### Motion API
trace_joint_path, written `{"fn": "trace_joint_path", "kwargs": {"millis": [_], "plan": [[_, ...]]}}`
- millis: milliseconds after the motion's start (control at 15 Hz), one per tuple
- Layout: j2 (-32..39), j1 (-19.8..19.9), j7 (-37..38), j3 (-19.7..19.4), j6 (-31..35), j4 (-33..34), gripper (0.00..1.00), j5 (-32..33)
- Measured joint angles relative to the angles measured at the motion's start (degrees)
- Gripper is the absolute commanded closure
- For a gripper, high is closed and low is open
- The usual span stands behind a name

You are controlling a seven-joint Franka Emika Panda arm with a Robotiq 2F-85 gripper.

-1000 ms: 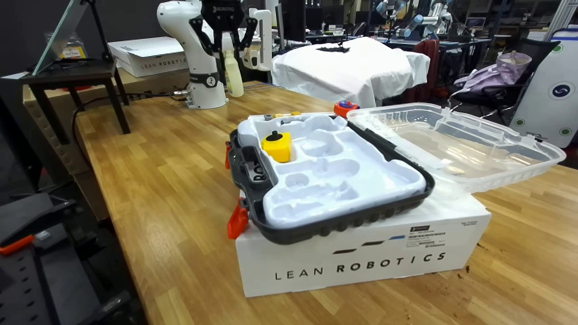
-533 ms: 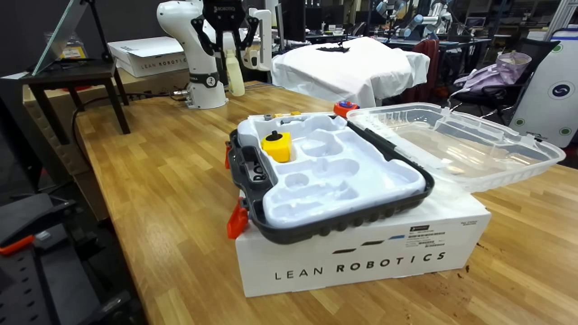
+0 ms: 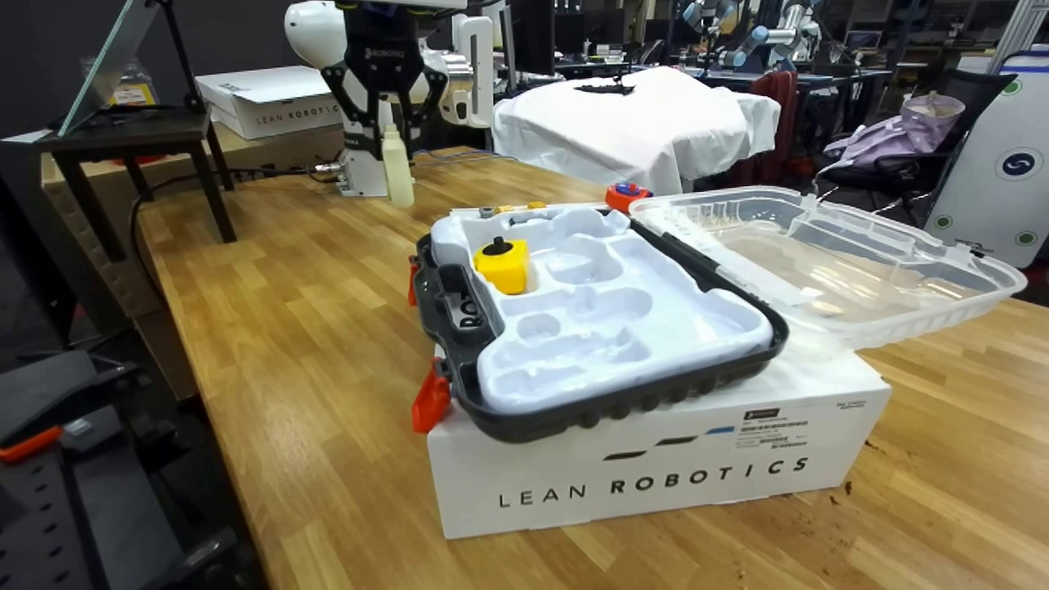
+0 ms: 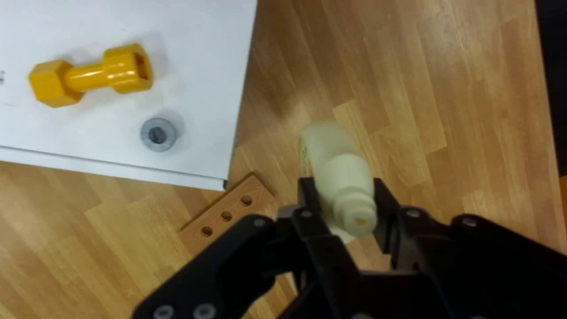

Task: Pick the bottle on the box and put it on the table

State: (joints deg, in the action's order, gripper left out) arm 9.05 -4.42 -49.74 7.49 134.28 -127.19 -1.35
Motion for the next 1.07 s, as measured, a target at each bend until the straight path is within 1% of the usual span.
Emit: {"fn": "trace_joint_path", "kwargs": {"millis": [133, 467, 733, 1067], "plan": [[0.8, -0.5, 0.2, 1.2, 0.1, -1.6, 0.92, -1.6], [4.5, -1.8, 1.5, 2.9, 1.3, -2.6, 0.92, -1.8], [8.0, -1.8, 1.5, 3.5, 4.5, -1.8, 0.92, -1.9], [14.7, -1.8, 1.4, 5.7, 6.8, 1.5, 0.92, -2.3]]}}
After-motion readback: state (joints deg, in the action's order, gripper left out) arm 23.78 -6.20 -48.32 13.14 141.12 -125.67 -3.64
